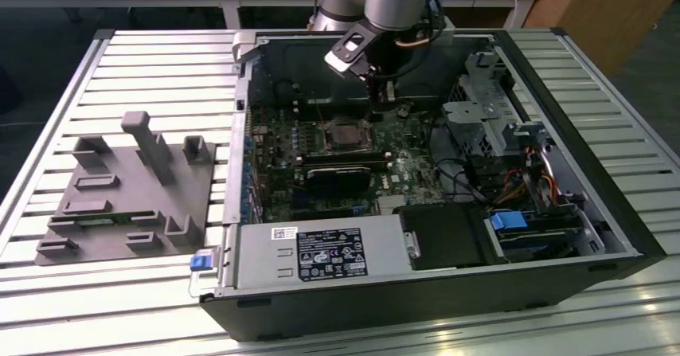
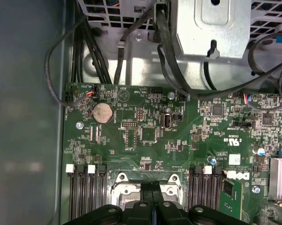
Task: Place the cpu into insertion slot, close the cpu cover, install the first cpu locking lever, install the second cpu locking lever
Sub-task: 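Close the cpu cover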
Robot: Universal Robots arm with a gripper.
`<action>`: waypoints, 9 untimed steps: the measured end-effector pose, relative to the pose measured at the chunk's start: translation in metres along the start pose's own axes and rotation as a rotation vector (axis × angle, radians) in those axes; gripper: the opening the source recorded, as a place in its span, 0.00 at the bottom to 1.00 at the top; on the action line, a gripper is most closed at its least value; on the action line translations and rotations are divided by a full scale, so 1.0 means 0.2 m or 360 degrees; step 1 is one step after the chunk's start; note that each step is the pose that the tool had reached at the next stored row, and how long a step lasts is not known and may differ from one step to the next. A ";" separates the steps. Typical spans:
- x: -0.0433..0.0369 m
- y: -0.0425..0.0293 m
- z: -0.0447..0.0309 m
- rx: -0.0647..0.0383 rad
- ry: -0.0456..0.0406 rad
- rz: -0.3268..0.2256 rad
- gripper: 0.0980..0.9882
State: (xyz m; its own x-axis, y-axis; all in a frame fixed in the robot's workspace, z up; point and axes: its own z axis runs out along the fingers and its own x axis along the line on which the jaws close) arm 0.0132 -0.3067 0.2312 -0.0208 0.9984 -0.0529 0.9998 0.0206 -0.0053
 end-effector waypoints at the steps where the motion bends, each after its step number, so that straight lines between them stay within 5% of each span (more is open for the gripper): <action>1: 0.000 -0.004 0.002 0.0000 0.0000 0.0000 0.01; 9: 0.003 -0.062 0.033 0.0000 0.0000 0.0000 0.01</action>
State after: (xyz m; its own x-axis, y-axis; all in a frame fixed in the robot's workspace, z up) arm 0.0006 -0.3067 0.2247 -0.0209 0.9984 -0.0529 0.9998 0.0206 -0.0053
